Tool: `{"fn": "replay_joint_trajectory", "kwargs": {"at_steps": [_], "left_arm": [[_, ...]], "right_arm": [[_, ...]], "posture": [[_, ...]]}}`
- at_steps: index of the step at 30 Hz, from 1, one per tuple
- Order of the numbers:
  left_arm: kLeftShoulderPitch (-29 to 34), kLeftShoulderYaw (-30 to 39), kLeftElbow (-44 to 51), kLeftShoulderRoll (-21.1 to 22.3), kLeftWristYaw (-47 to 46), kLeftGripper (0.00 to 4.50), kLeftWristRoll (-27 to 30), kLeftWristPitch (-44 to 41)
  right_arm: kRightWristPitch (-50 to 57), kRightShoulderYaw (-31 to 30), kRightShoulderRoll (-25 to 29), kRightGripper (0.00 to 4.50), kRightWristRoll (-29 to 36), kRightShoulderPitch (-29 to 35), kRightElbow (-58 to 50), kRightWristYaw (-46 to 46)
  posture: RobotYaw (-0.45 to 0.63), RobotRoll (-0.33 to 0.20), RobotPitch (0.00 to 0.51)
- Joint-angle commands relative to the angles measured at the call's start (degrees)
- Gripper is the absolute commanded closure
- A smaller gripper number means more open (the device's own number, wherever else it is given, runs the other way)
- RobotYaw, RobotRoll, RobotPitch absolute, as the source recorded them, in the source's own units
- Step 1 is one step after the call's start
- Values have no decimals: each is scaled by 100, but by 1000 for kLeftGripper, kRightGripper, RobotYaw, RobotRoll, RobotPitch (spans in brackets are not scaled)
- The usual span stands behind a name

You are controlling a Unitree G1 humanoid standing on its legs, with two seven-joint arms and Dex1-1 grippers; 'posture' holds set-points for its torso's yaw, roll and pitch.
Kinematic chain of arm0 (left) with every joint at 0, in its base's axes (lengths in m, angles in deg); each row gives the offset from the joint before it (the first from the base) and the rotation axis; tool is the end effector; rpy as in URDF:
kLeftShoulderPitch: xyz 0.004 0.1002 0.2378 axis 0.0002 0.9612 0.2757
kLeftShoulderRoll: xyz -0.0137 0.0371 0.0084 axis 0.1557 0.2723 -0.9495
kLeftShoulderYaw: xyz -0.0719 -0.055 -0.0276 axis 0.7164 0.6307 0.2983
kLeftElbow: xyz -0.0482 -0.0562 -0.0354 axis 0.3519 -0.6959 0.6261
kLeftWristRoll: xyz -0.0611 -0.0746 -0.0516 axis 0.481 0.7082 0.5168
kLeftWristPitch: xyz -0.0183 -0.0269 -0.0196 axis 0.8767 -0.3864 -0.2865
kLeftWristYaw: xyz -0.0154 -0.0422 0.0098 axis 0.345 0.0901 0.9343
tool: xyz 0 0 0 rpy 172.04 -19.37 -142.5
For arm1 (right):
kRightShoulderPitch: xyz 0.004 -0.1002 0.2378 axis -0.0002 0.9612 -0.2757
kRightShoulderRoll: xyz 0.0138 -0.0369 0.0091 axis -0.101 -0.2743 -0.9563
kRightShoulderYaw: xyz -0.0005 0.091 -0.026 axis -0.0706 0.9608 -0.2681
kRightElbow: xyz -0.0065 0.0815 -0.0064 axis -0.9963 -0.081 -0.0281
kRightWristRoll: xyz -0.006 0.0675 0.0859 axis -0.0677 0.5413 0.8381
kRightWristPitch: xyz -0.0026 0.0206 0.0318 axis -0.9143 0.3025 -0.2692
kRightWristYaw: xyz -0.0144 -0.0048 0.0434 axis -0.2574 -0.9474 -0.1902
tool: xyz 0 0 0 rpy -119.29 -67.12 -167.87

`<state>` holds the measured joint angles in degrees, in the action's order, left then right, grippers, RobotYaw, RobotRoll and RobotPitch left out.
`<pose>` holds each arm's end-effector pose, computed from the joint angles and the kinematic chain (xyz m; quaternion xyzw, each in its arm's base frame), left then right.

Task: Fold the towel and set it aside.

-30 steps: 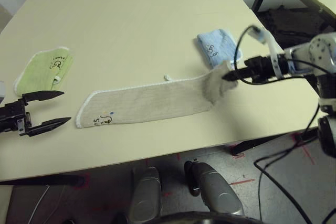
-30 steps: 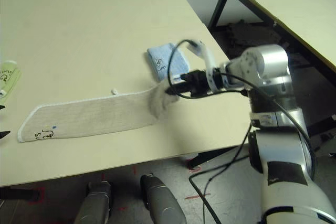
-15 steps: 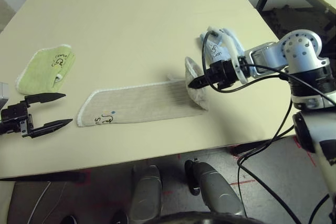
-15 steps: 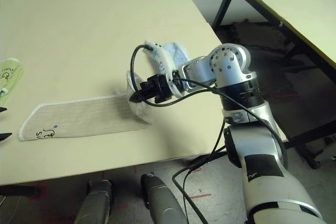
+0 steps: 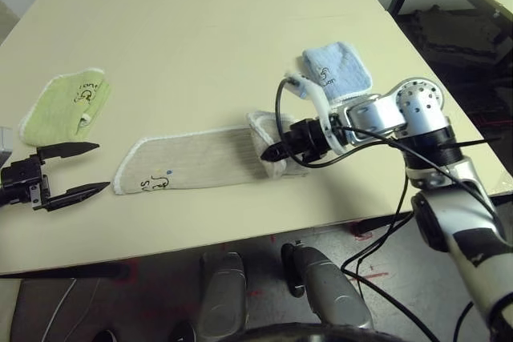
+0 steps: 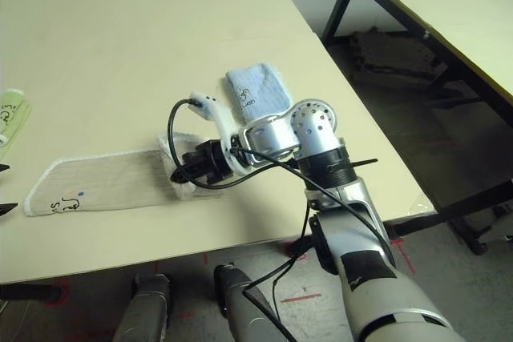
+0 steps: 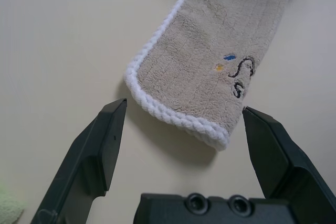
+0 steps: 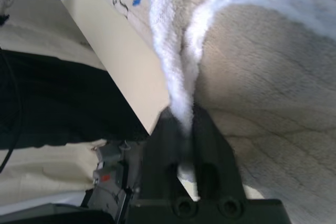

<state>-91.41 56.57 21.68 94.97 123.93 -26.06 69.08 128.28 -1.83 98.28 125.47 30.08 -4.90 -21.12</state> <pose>0.1711 0.4413 0.1810 0.2173 0.0969 -0.4229 0.8744 0.2769 -0.0919 0.2227 0.1146 0.4387 0.5185 0.7250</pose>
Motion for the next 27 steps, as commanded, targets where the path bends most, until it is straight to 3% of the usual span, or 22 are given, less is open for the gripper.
{"fn": "replay_joint_trajectory", "kwargs": {"at_steps": [1,8,13,14,18,22,25,27], "left_arm": [[101,93,11,82,53,0,-23,-12],[-3,81,8,47,53,0,-85,-55],[-86,66,-12,31,53,0,-124,-72],[-87,71,-16,32,53,0,-127,-73],[-80,96,-18,20,53,0,-134,-87],[-72,110,-19,6,53,0,-145,-100],[-105,110,-14,9,53,0,-167,-127],[-129,113,-16,24,53,0,-178,-144]], "right_arm": [[-214,-202,92,2727,415,100,-169,-347],[-637,-372,365,118,943,69,-272,-668],[-914,-116,463,19,604,142,-634,-374],[-984,-89,623,19,44,262,-982,21],[-1788,-22,1031,854,-1641,997,-2124,1899],[-3045,-181,1093,2333,-3150,1766,-2657,3361],[-4772,-739,1040,3396,-4916,2380,-2672,4424],[-5417,-863,866,4125,-5507,2558,-2558,4826]], "posture": [[-16,0,204],[-26,0,203],[-27,0,203],[-29,0,205],[-31,0,209],[-33,0,211],[-35,0,211],[-33,0,211]]}}
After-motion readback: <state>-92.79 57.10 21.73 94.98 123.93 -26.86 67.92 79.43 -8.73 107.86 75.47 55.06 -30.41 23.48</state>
